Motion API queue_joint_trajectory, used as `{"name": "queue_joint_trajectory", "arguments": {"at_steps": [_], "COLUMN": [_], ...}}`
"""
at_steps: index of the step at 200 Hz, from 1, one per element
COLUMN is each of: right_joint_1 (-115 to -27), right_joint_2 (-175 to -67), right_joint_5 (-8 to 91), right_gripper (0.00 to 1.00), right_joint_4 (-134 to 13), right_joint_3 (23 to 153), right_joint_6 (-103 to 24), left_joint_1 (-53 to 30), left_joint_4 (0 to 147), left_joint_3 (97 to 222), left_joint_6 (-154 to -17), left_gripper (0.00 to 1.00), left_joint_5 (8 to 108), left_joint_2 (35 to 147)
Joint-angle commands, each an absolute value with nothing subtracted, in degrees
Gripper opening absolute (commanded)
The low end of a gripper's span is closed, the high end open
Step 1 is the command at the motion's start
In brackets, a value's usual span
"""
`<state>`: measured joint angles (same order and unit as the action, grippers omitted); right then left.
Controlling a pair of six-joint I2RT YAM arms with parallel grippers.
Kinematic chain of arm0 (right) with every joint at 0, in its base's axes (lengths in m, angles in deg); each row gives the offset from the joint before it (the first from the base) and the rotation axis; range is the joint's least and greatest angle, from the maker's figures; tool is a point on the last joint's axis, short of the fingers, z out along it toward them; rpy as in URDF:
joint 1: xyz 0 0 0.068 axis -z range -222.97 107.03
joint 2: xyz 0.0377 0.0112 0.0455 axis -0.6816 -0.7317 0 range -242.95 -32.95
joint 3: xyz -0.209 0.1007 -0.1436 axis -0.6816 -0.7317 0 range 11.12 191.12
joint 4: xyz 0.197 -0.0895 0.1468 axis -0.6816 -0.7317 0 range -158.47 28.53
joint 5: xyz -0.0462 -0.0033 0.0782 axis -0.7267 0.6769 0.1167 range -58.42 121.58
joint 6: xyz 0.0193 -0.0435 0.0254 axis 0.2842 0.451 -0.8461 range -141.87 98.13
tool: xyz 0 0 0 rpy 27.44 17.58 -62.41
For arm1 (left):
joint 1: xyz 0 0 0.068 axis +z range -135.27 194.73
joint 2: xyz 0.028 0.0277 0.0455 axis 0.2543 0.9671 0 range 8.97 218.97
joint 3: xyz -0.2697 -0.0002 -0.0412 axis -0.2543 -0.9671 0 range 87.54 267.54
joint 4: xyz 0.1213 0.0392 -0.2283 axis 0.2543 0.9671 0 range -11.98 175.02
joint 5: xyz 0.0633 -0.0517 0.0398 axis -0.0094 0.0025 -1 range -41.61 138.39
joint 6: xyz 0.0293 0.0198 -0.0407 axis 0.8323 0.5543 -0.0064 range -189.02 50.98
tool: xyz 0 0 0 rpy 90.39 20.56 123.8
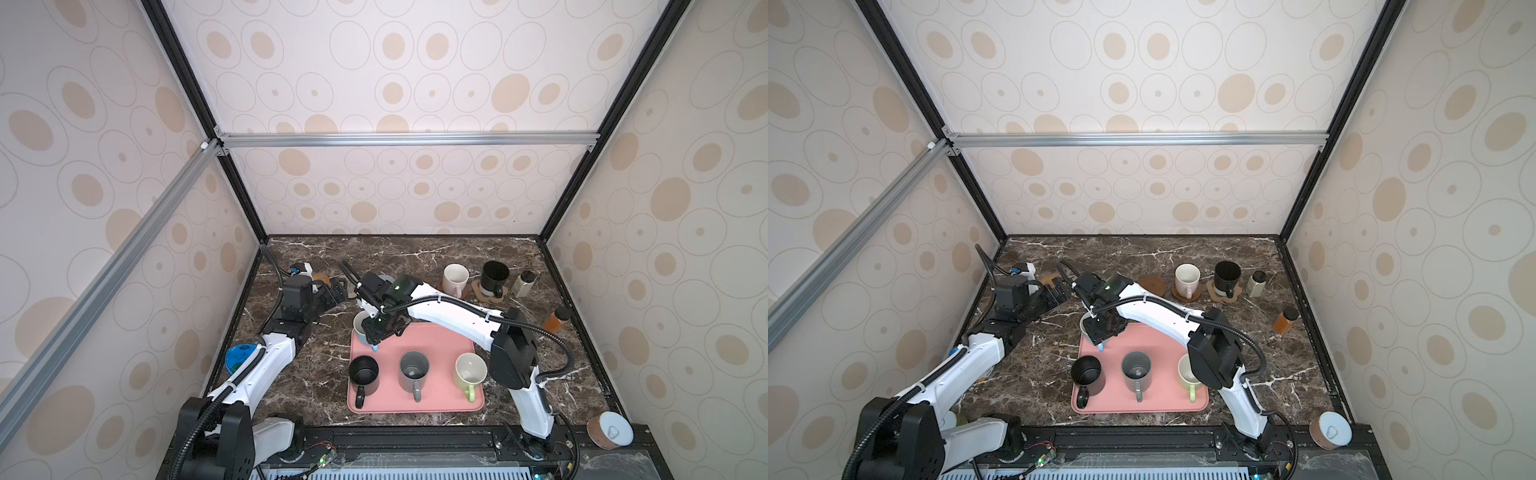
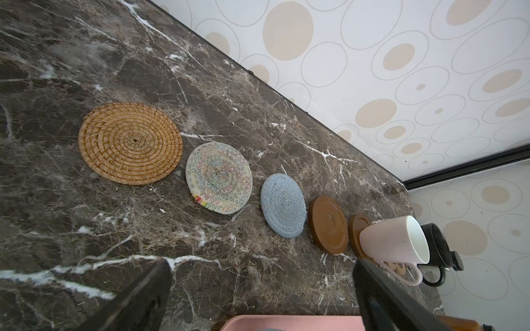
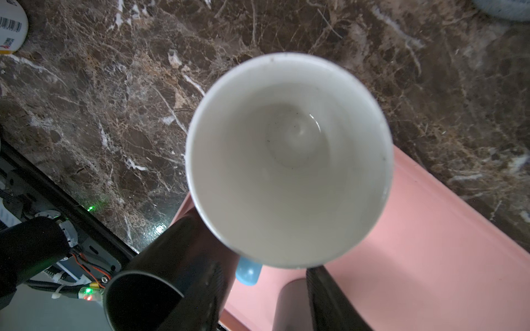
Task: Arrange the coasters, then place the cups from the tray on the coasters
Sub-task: 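Lower the open right gripper onto the light-blue-handled mug's rim and close it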
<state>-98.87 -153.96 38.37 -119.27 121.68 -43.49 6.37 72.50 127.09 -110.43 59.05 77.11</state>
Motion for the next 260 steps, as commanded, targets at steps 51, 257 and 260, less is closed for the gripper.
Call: {"name": "queue_joint_trajectory", "arguments": {"at_steps": [51, 257, 260], "right_joint_1": [-99.3, -100.4, -100.4], "right_joint_2": [-155.6, -157.4, -157.5], "right_joint_5": [34.2, 30.5, 30.4], "right_gripper": [0.51, 0.49, 0.49], "right_joint_4": [-121.5, -122.3, -122.3], "right_joint_3": [122.9, 123.9, 123.9], "right_joint_6": [-44.7, -45.2, -45.3], "left_joint_1": [6.9, 8.0, 8.1], "left_joint_4": [71.4, 74.2, 74.5], "left_joint_3": [127.0, 126.7, 126.6], "left_joint_6": [-111.4, -110.8, -111.0], "left_gripper": [1.0, 1.0, 1.0], "left_joint_5": [59.4, 57.2, 57.0], "left_joint_2": [75.9, 74.9, 74.8]}}
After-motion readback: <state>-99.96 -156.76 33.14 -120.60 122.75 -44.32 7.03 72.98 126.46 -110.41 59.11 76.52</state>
